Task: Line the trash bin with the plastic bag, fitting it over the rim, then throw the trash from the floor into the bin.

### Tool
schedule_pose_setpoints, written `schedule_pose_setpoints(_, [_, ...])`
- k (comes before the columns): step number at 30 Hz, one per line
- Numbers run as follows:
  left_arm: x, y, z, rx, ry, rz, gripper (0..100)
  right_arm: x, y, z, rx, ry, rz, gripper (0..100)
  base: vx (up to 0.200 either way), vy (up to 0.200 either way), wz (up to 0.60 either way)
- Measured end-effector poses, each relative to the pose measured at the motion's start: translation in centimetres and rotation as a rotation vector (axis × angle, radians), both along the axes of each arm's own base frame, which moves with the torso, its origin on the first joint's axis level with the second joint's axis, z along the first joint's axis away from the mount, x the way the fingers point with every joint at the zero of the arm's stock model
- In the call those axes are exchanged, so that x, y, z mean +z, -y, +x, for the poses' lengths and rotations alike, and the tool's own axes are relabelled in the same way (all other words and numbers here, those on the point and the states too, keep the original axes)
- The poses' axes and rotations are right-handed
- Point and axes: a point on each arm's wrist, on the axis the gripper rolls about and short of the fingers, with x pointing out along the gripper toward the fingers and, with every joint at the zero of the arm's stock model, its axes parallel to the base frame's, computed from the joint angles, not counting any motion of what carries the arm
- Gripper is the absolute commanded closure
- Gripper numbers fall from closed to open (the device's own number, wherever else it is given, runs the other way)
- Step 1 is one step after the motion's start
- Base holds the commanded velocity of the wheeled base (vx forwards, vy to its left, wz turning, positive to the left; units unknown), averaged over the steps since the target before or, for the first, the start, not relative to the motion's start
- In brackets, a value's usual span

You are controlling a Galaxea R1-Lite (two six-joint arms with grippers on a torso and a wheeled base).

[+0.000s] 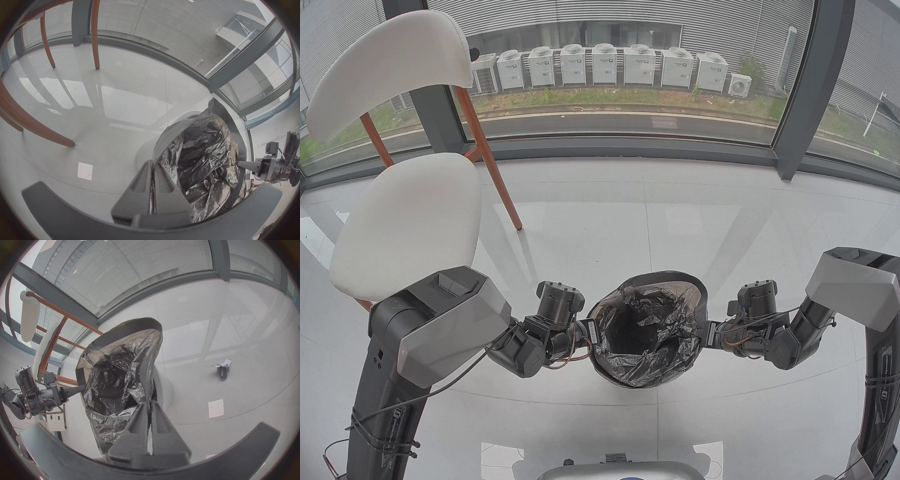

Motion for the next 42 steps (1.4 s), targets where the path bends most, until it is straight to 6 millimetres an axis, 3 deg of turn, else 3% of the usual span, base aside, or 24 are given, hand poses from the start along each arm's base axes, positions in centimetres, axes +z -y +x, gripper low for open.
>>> schedule_pose_setpoints(12, [0.0, 0.0, 0.0, 0.003, 0.001, 0.003, 100, -0.1, 1.6, -1.0, -0.032, -0.032, -0.011, 100, 0.000, 0.000, 0.00])
schedule_pose_setpoints(21, [0.0, -0.1, 0.1, 0.017, 0.008, 0.010, 100, -1.9, 1.7, -1.1, -0.010, -0.055, -0.058, 100, 0.000, 0.000, 0.00])
schedule_pose_setpoints(30, [0.1, 0.0, 0.1, 0.019, 0.010, 0.009, 100, -3.1, 1.5, -0.2, 0.009, 0.075, -0.063, 100, 0.000, 0.000, 0.00])
schedule_pose_setpoints(37, [0.1, 0.0, 0.2, 0.019, 0.010, 0.008, 100, -4.1, 1.7, -0.5, 0.009, 0.053, -0.072, 100, 0.000, 0.000, 0.00])
schedule_pose_setpoints(38, [0.1, 0.0, 0.2, 0.019, 0.011, 0.009, 100, -4.1, 1.7, -0.6, 0.009, 0.052, -0.073, 0, 0.000, 0.000, 0.00])
schedule_pose_setpoints(42, [0.1, 0.0, 0.2, 0.019, 0.011, 0.009, 100, -4.1, 2.0, -0.7, 0.004, 0.048, -0.073, 0, 0.000, 0.000, 0.00])
